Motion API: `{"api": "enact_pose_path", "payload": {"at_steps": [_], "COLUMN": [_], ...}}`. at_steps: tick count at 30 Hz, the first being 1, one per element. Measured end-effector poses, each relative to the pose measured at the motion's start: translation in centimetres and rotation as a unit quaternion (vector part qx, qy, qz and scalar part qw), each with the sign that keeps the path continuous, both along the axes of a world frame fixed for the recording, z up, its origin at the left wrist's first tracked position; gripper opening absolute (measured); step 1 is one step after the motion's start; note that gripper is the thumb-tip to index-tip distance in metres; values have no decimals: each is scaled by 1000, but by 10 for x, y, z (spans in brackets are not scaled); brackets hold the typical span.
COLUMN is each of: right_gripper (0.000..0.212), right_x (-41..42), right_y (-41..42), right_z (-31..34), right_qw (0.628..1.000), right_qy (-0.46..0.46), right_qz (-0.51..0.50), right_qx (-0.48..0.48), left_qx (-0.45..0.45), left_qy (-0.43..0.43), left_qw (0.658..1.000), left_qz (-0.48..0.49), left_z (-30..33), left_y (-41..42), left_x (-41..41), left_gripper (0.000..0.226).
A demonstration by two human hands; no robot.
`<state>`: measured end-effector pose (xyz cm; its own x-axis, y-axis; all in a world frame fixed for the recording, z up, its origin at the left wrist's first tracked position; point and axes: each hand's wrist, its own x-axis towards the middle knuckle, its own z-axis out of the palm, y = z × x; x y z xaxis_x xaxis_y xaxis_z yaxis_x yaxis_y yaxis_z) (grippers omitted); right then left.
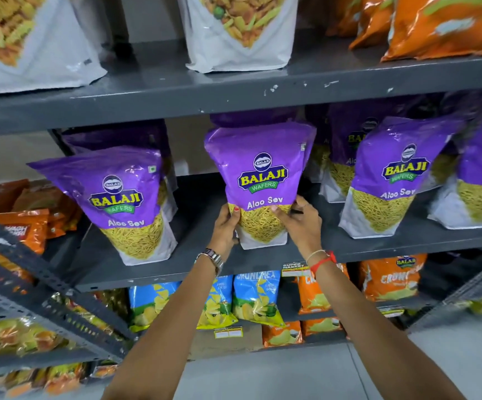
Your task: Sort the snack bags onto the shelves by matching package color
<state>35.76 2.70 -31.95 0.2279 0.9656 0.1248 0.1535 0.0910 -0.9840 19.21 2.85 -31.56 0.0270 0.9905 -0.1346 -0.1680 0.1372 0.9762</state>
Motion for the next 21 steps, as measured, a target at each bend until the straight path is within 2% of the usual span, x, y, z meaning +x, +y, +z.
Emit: {"api": "enact_pose_path", "payload": {"at_steps": [5, 12, 15, 19, 21], "right_gripper": [41, 39, 43, 70, 67], "right_x": [4, 2, 5, 8, 18], "right_y": [0, 1, 4, -5, -17], "right_z": [-16, -15, -21, -9, 1], "right_qw": [1000, 1000, 1000, 999, 996], "right_qy": [3, 6, 11, 37, 77], "right_qz": [-3, -1, 6, 16, -52], "right_qx": [-1, -3, -8, -7, 12], "left_qx": [-3, -27, -18, 40, 82], "left_qy": [-9, -40, -41, -16, 63], "left_qw": [1000, 999, 999, 997, 985], "left_qz": [-8, -5, -8, 61, 139], "left_z": [-9, -5, -5, 5, 13], "left_y": [1, 2, 1, -6, -13], "left_x": [4, 7, 7, 8, 11], "left_gripper": [19, 16, 28, 54, 57]}}
